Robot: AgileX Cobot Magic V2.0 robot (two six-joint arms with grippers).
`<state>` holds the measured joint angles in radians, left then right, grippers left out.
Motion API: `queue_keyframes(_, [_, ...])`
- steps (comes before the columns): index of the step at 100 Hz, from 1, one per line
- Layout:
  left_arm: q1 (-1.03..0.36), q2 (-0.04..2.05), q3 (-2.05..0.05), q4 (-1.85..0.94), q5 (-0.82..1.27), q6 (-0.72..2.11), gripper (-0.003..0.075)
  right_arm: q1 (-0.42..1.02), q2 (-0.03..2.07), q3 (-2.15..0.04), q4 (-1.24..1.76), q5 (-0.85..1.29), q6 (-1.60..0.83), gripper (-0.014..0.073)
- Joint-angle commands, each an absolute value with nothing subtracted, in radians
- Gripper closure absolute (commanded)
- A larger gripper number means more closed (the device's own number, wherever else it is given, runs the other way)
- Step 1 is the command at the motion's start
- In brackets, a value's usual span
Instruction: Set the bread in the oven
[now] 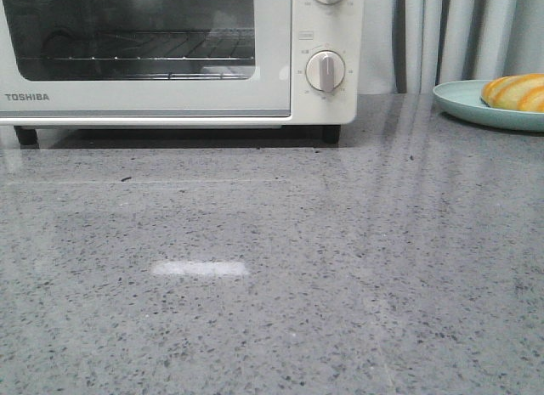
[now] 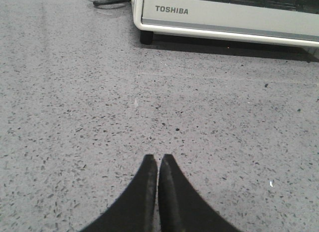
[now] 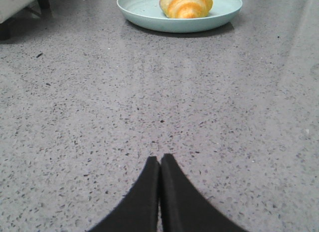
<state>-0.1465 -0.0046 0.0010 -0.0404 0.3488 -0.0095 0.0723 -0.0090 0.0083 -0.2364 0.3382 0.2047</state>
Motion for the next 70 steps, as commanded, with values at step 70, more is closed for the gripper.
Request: queue_keyframes(70, [-0.142,-0.033,0.023,-0.039,0.305,-0.019,0.0742,0.067,-0.03,0.023,-0.244,0.302,0.2,0.0642])
